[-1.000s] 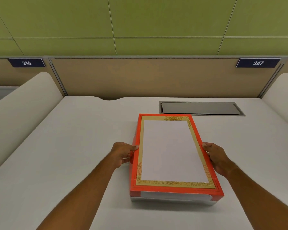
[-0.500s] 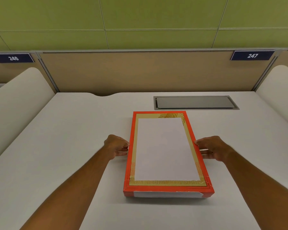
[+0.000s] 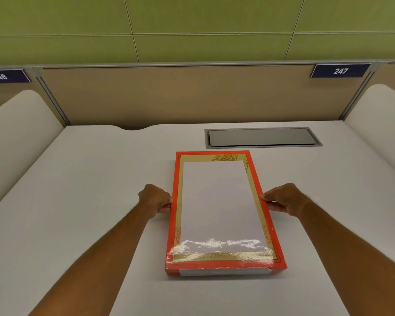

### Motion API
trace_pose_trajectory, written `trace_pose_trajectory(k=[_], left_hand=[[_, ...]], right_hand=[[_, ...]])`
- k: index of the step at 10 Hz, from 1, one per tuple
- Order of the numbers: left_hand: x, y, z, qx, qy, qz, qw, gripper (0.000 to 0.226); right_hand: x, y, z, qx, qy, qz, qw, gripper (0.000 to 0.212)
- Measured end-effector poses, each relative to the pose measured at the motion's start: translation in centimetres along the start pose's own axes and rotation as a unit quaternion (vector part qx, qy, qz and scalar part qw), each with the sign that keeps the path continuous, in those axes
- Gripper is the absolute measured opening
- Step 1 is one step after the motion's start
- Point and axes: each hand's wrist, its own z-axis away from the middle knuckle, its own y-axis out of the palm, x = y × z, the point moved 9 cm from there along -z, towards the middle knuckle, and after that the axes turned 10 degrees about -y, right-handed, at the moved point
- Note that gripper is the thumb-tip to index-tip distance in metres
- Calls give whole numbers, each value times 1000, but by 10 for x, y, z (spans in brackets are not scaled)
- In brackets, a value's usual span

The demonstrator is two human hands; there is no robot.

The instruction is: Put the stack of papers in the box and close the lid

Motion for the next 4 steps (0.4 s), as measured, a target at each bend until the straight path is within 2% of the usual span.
trace_pose_trajectory(k=[2, 3, 4], left_hand=[[-5, 0, 2, -4, 36, -47, 998, 14], [-25, 1, 19, -37, 145, -108, 983, 26], [-40, 1, 37, -66, 213, -146, 964, 45]], right_hand=[[0, -1, -1, -9, -9, 19, 1000, 25], [22, -7, 6, -120, -127, 188, 967, 43], [43, 2, 19, -155, -211, 289, 921, 65]])
